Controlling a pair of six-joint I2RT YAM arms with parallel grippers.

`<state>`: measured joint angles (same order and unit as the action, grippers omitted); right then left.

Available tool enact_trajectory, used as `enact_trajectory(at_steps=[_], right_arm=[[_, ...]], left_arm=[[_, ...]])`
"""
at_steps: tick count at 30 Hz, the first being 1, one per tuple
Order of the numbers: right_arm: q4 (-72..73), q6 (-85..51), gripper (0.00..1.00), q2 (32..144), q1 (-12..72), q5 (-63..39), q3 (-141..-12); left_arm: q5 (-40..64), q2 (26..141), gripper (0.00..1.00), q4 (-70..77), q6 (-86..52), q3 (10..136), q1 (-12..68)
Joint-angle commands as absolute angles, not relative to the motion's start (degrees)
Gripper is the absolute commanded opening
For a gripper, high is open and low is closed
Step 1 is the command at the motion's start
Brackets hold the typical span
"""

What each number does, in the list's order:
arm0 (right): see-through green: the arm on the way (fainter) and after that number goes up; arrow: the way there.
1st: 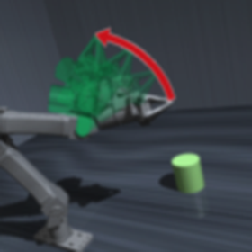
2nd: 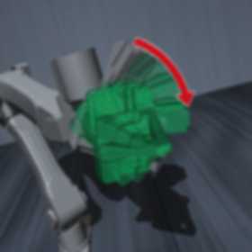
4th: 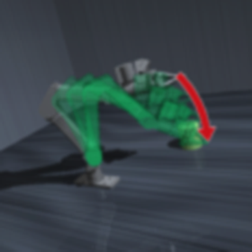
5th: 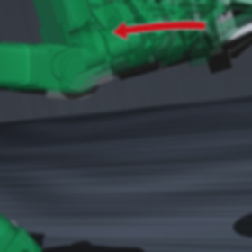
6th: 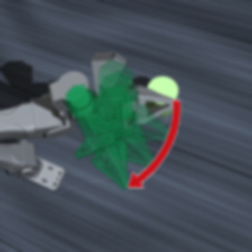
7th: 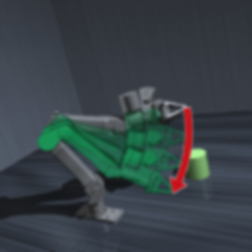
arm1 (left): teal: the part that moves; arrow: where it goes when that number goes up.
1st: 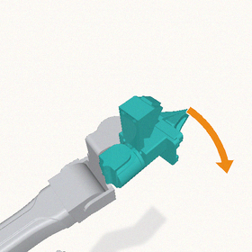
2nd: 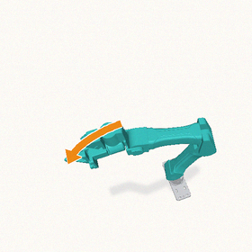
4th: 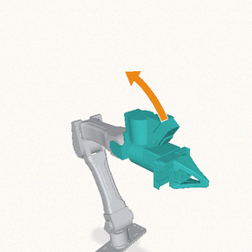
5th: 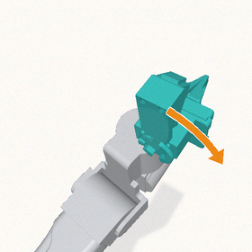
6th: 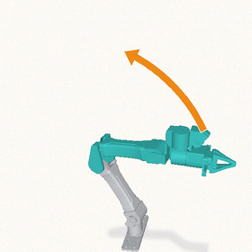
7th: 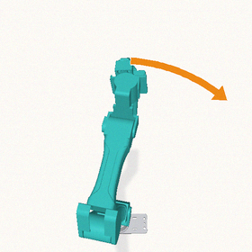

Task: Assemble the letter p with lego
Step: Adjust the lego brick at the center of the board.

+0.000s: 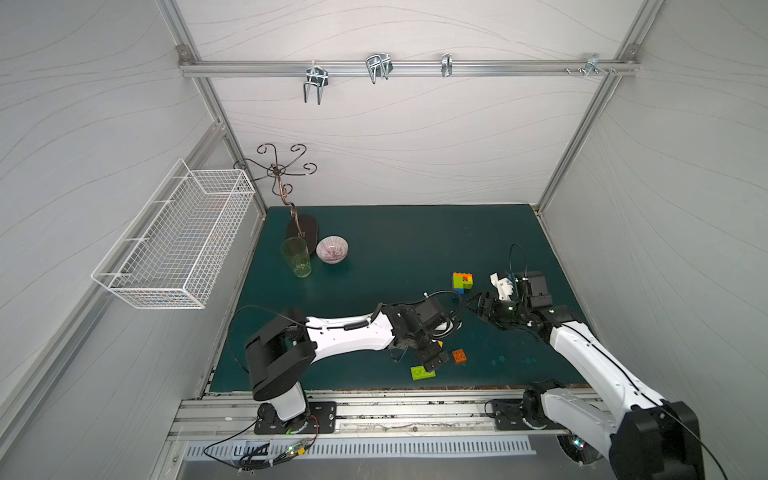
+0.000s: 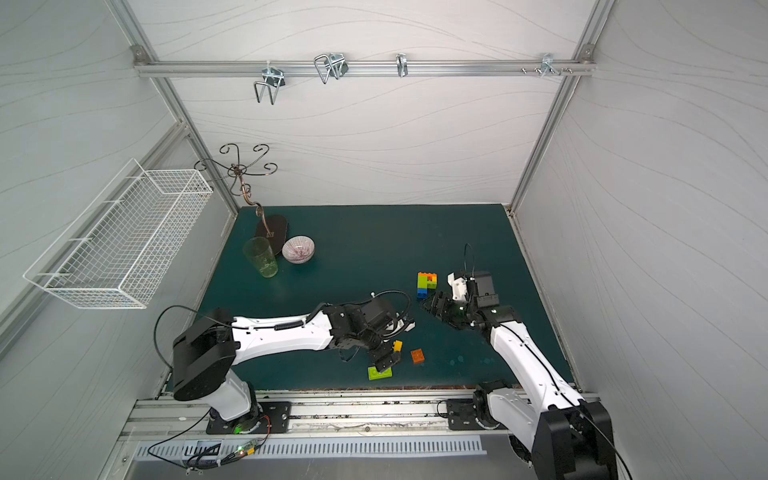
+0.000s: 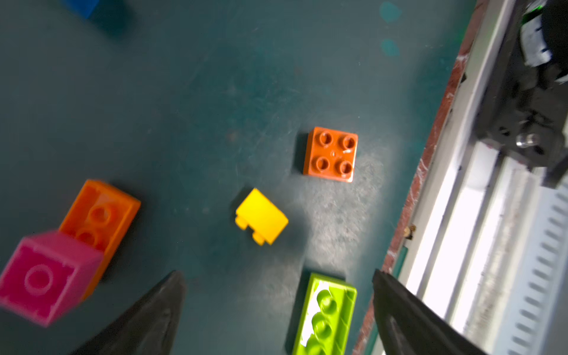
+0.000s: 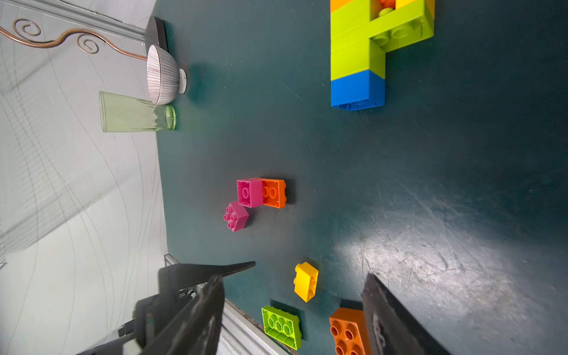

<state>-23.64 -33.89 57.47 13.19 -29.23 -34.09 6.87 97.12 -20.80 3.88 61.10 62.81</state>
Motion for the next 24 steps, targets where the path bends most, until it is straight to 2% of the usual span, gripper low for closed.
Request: enact_trajectory(at_steps=[1,14,24], right_arm=[[-25.2,-32.5,0.72,57.2,12.4,-31.8,-33.2],[-24.3,-31.7,0.72,57.4,10.8,-34.3,-32.1],[-23.1,-31.4,0.72,58.2,10.1,-35.4,-31.2]], left_arm=[[6.6,100.6,0.97,-22.7,10.5,64.3,63.4],[13.0,109.6,0.96,-23.8,11.4,70.1,63.3],[14.7,107.4,0.93,-23.3,7.8,67.5,64.0]])
